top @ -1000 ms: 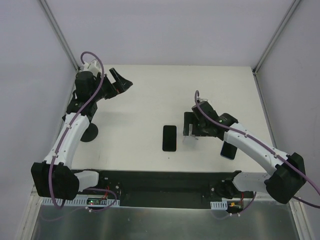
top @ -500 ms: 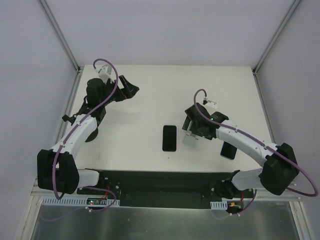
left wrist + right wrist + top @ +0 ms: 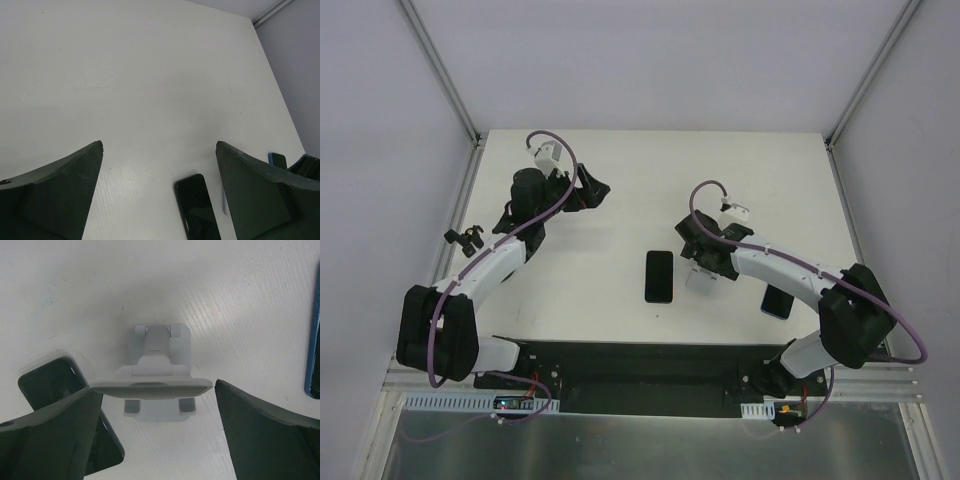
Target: Place the phone on the phone stand
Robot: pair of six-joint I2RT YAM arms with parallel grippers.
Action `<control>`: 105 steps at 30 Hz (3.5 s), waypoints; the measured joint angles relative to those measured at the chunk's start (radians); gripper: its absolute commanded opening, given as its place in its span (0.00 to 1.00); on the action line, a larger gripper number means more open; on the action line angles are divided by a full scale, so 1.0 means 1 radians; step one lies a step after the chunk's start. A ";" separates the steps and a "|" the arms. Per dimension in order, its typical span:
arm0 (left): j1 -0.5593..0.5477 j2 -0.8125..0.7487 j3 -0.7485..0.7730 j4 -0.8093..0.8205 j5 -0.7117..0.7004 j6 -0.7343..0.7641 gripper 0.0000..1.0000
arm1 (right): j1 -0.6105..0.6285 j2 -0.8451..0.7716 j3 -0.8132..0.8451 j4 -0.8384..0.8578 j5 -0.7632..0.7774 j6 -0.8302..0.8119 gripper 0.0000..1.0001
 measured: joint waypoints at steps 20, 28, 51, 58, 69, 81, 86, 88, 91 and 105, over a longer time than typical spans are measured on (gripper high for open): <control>-0.001 0.074 0.000 0.047 0.003 0.000 0.93 | 0.013 0.031 0.000 0.058 0.094 0.003 0.74; -0.001 0.074 0.000 0.048 0.003 0.001 0.93 | 0.013 0.031 0.000 0.067 0.101 -0.035 0.58; -0.001 0.074 -0.001 0.069 0.004 0.009 0.93 | -0.246 0.025 0.047 0.346 -0.062 -0.631 0.00; -0.001 0.074 -0.006 0.080 0.010 0.010 0.93 | -0.459 0.325 0.412 0.478 -0.277 -0.792 0.01; -0.040 0.102 -0.005 0.100 0.030 0.010 0.92 | -0.605 0.791 0.975 0.473 -0.439 -1.023 0.00; -0.092 0.124 0.021 0.099 0.028 0.020 0.92 | -0.667 1.006 1.276 0.401 -0.532 -1.048 0.44; -0.092 0.126 0.031 0.099 0.027 0.020 0.92 | -0.664 1.017 1.302 0.379 -0.528 -1.062 0.96; -0.092 0.126 0.031 0.099 0.027 0.021 0.92 | -0.664 1.025 1.330 0.354 -0.526 -1.063 0.96; -0.092 0.126 0.031 0.099 0.027 0.023 0.92 | -0.662 1.017 1.342 0.306 -0.522 -1.054 0.96; -0.092 0.126 0.031 0.099 0.000 0.035 0.92 | -0.645 0.066 0.397 0.144 -0.440 -0.842 0.96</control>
